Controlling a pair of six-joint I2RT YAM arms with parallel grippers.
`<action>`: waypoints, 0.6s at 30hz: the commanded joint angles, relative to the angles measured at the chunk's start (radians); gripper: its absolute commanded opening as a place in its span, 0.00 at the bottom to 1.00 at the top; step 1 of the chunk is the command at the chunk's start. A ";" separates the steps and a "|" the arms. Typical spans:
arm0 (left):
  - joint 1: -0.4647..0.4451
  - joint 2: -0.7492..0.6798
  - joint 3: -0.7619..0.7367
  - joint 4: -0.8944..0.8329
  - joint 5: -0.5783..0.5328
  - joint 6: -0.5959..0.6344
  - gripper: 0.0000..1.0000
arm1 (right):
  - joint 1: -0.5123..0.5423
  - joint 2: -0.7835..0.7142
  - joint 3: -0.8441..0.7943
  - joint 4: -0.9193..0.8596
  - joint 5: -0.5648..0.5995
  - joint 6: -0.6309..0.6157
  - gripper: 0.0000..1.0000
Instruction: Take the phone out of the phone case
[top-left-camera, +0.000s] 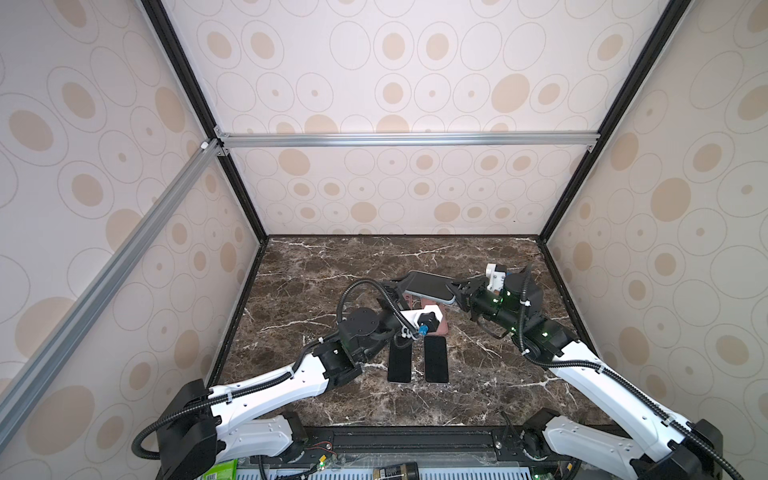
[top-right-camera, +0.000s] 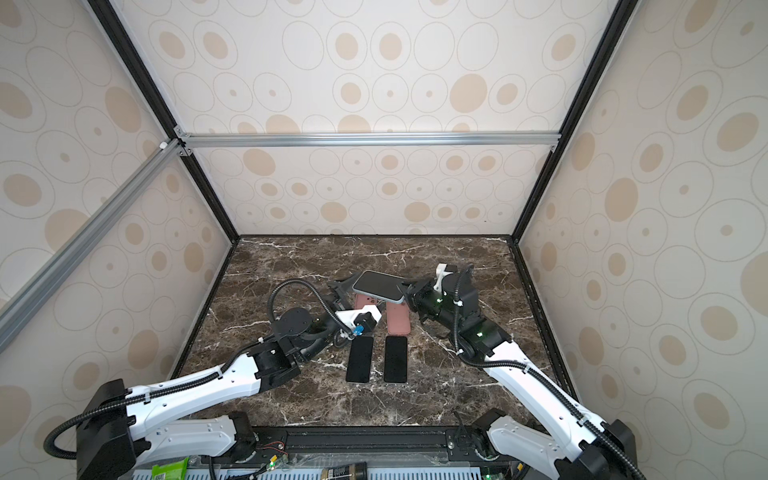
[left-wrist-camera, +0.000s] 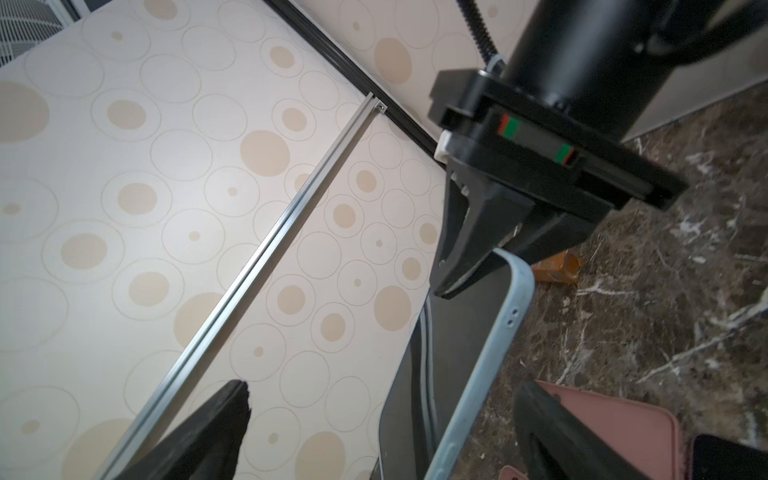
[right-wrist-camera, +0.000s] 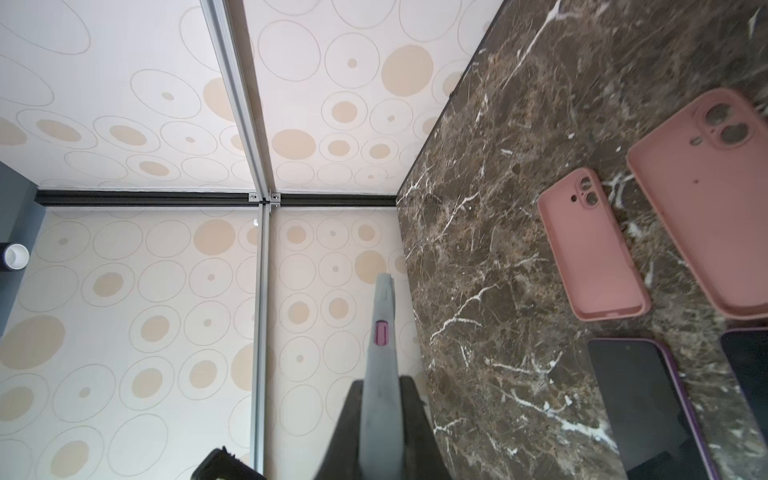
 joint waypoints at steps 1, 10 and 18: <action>-0.007 -0.054 0.008 -0.009 -0.010 -0.350 0.99 | 0.003 -0.049 0.012 0.027 0.118 -0.107 0.00; -0.001 -0.036 0.176 -0.334 -0.123 -0.989 0.99 | -0.006 -0.106 -0.053 0.185 0.137 -0.296 0.00; 0.047 -0.054 0.133 -0.160 0.025 -1.315 0.99 | -0.013 -0.107 -0.105 0.398 0.128 -0.341 0.00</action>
